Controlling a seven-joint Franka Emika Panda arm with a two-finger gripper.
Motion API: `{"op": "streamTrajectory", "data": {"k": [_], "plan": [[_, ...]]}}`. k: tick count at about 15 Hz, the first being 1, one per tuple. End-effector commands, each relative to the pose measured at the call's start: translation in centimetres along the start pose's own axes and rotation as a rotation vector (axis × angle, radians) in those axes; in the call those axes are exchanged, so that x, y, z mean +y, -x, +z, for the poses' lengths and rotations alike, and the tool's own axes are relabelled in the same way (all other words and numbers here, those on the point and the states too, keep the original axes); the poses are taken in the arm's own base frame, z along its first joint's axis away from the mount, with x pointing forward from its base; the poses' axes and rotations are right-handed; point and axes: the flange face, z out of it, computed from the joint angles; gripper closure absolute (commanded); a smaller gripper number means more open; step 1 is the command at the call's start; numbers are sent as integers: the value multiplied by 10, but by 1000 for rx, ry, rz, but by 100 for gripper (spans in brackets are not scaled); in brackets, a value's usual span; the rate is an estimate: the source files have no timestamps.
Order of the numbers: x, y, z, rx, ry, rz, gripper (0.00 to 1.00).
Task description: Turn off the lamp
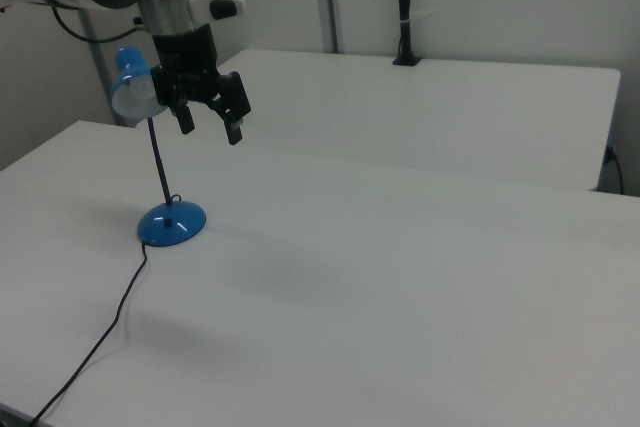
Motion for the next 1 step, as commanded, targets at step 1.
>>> {"op": "streamTrajectory", "data": {"k": [1], "plan": [[-5, -4, -2, 13, -1, -17, 0]]}}
